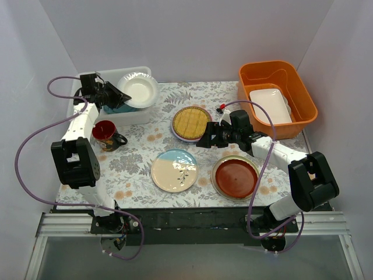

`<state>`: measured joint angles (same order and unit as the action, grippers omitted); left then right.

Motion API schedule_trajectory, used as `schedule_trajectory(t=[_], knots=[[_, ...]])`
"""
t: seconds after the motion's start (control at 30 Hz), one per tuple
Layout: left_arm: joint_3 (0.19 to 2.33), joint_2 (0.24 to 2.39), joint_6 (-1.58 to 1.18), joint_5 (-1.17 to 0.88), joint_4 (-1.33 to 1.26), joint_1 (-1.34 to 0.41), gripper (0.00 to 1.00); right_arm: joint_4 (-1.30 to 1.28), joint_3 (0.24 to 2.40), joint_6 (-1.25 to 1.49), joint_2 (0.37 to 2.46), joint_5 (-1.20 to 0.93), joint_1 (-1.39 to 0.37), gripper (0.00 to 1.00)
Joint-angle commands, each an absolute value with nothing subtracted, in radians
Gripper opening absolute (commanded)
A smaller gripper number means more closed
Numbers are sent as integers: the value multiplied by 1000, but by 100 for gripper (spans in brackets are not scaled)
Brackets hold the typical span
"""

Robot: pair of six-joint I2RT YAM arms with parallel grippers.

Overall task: Place the plates into the plastic bin on the countertop
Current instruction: Place the plate in the plastic bin.

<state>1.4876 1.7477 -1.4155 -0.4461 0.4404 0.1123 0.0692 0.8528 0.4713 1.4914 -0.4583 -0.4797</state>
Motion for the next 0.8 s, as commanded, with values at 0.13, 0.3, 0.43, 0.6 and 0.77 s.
schedule_trajectory(t=[0.13,0.3,0.43,0.6,0.77], knots=[[1476,1704,-1479,-613,322,224,0,86,879,465,1486,-460,-477,92],[1479,1715,-1485,-623,319,259,0,83,882,465,1489,-454,-477,92],[1506,1741,-1493,-644,316,299,0,83,884,465,1493,-453,-477,92],[1532,1779,-1506,-647,316,327,0,81,885,466,1499,-449,-477,92],[1545,1813,-1517,-638,316,348,0,80,888,465,1500,-451,-477,92]])
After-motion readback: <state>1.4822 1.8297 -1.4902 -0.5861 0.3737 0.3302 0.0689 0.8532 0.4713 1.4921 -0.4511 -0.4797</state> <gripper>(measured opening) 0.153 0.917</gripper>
